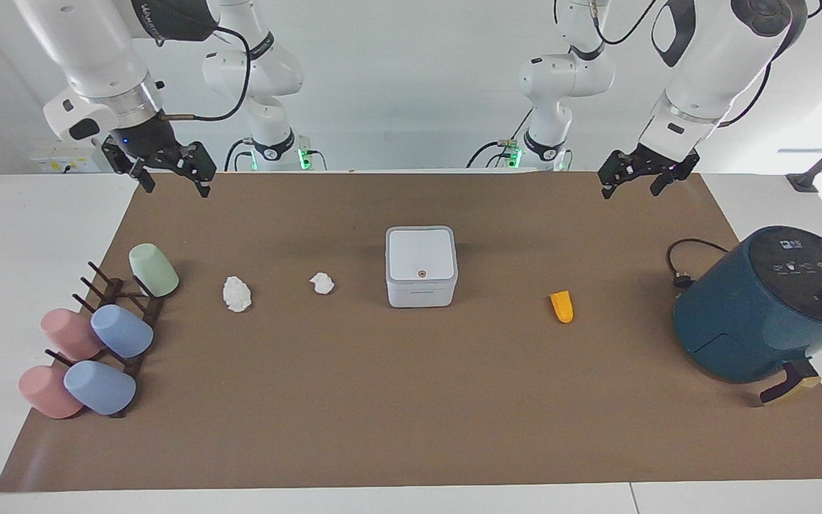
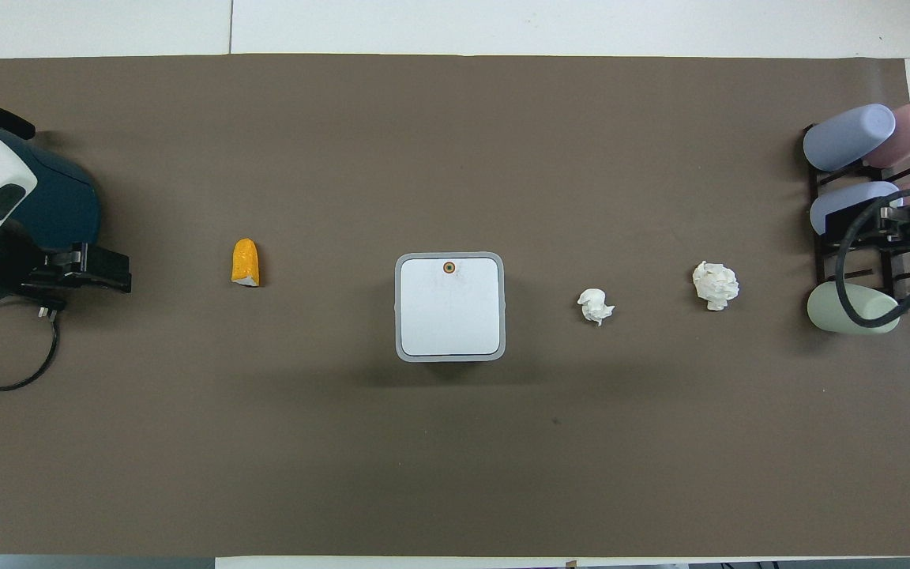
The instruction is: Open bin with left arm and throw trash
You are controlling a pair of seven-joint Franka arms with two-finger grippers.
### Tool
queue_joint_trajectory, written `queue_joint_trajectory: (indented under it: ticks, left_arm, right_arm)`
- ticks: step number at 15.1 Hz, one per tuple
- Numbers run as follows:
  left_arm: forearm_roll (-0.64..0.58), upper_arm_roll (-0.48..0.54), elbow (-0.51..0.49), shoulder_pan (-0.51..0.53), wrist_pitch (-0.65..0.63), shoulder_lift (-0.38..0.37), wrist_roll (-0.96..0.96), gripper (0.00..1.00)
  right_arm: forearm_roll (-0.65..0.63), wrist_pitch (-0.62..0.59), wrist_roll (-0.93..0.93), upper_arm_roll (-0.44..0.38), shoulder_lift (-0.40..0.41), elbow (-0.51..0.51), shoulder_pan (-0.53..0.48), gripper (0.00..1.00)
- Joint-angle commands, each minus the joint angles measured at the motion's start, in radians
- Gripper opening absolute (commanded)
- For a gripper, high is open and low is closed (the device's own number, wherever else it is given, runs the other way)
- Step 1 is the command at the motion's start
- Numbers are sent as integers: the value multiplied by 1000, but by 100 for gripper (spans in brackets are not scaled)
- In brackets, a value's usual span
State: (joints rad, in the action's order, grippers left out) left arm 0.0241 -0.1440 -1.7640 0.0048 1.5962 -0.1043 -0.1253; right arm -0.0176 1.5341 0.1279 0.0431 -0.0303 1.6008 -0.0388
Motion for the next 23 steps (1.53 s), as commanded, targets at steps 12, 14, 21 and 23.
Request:
queue_joint_trajectory:
  ticks: [12, 14, 21, 23]
  left_arm:
    - [0, -5, -19, -35, 19, -23, -22, 100]
    - [8, -9, -20, -69, 47, -22, -71, 50]
    - [86, -9, 47, -310, 183, 112, -373, 0]
    - [88, -8, 137, -402, 191, 237, -465, 0]
  right_arm:
    - [5, 31, -8, 3, -36, 70, -7, 100]
    - [5, 32, -8, 3, -36, 71, -10, 100]
    - [7, 237, -8, 4, -117, 278, -7, 100]
    - [7, 338, -13, 4, -141, 372, -3, 100]
